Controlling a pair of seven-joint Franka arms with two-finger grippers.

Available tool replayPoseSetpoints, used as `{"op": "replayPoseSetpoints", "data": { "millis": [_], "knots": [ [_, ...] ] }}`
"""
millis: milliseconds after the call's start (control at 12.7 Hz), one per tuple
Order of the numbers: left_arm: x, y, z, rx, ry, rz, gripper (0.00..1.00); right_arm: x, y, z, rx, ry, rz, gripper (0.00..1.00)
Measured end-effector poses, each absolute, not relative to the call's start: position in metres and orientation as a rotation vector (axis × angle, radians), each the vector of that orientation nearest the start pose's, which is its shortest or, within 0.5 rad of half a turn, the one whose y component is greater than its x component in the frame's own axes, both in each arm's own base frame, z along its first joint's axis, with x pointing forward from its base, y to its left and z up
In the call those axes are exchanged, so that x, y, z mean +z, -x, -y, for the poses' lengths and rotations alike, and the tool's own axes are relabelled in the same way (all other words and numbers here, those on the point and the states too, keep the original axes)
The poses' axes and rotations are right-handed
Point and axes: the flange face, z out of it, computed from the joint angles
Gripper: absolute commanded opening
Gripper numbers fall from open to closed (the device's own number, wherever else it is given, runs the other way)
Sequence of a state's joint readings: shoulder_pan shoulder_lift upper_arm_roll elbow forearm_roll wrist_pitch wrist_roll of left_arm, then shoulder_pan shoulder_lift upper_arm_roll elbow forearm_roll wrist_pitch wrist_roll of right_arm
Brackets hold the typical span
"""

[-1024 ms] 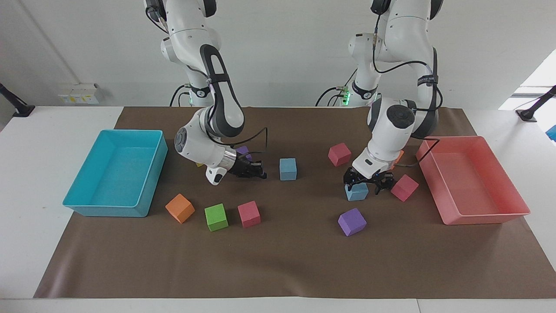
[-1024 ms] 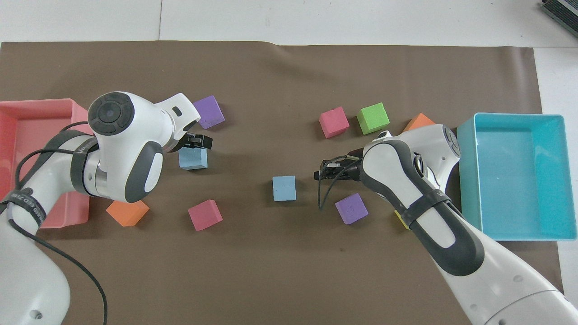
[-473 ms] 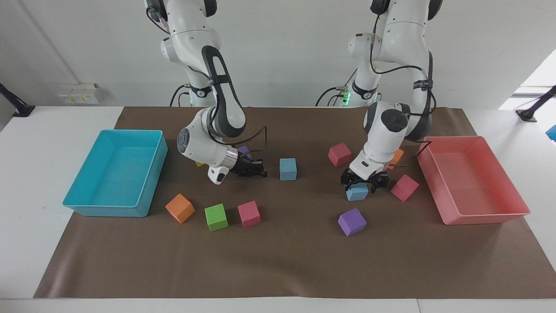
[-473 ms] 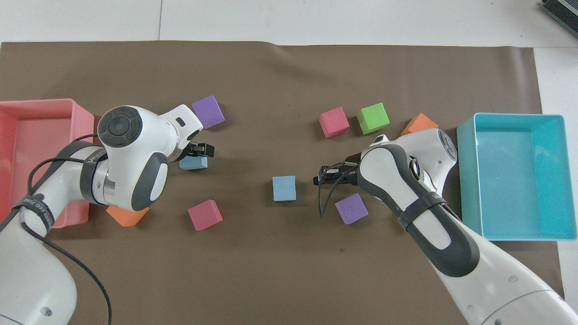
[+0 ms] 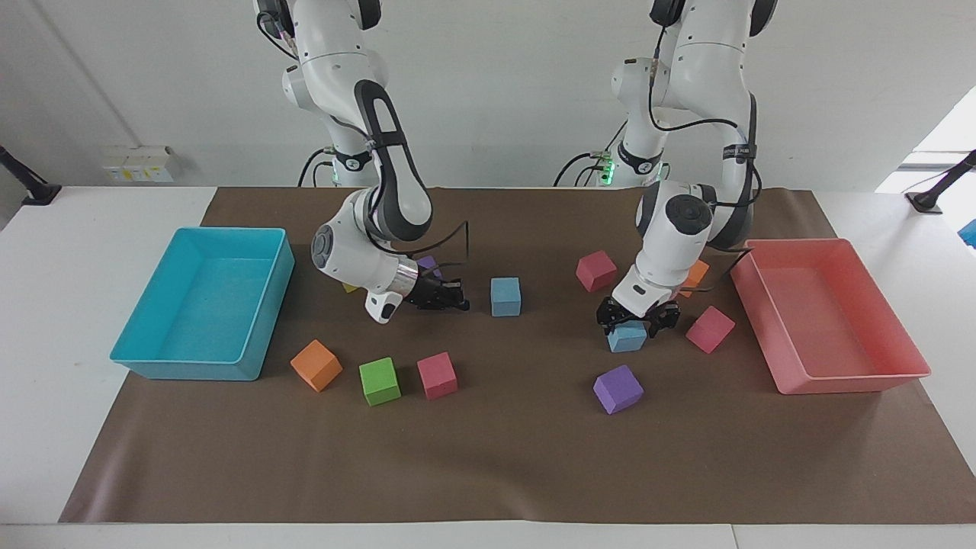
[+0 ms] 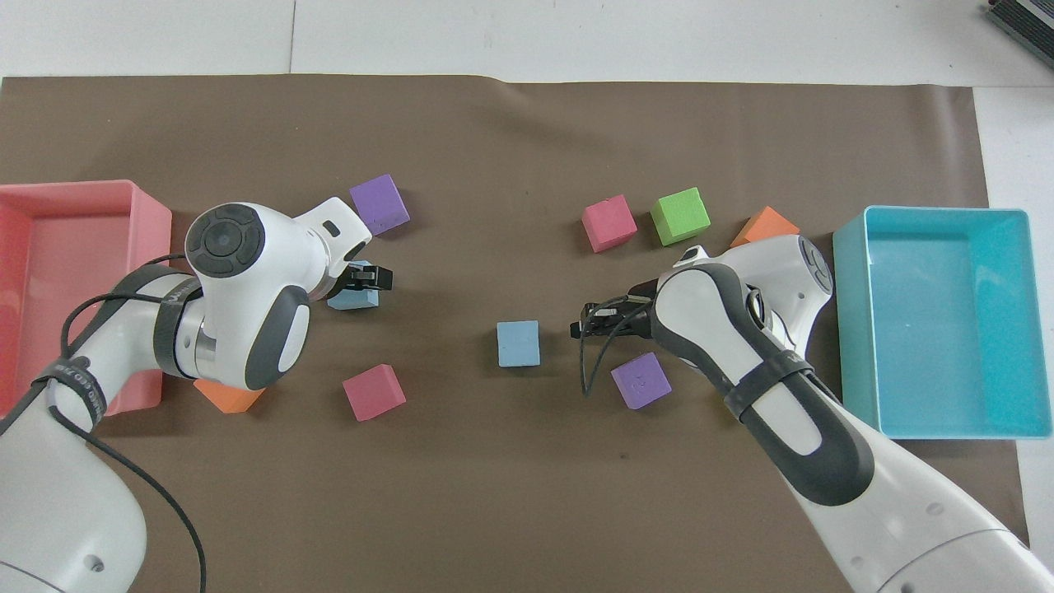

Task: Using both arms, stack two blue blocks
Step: 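Grasp the second light blue cube with the left gripper, then carry the held blue cube over the placed blue cube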

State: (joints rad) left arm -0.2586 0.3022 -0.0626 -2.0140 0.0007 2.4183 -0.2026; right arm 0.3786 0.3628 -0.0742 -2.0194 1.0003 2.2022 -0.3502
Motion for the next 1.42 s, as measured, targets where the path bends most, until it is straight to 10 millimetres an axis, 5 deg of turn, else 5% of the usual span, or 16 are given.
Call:
{"op": "replayPoseSetpoints", "data": {
  "millis": [394, 552, 788, 1024, 1261, 1418],
  "knots": [
    [0.312, -0.579, 0.193, -0.161, 3.178, -0.182, 0.24, 0.268, -0.553, -0.22, 0.157, 2.428, -0.024, 0.0],
    [0.314, -0.578, 0.195, -0.165, 3.178, -0.187, 0.06, 0.268, -0.553, -0.221, 0.147, 2.432, -0.023, 0.0],
    [0.331, -0.577, 0.2, -0.171, 3.177, -0.201, 0.07, 0.268, -0.553, -0.221, 0.146, 2.432, -0.024, 0.0],
    [0.383, -0.568, 0.217, -0.12, 3.166, -0.23, 0.08, 0.268, -0.553, -0.221, 0.146, 2.432, -0.024, 0.0],
    [0.444, -0.556, 0.257, -0.104, 3.129, -0.215, 0.08, 0.268, -0.554, -0.219, 0.145, 2.432, -0.027, 0.0],
    [0.463, -0.544, 0.293, -0.141, 3.114, -0.197, 0.07, 0.268, -0.555, -0.215, 0.143, 2.433, -0.036, 0.0]
  ]
}}
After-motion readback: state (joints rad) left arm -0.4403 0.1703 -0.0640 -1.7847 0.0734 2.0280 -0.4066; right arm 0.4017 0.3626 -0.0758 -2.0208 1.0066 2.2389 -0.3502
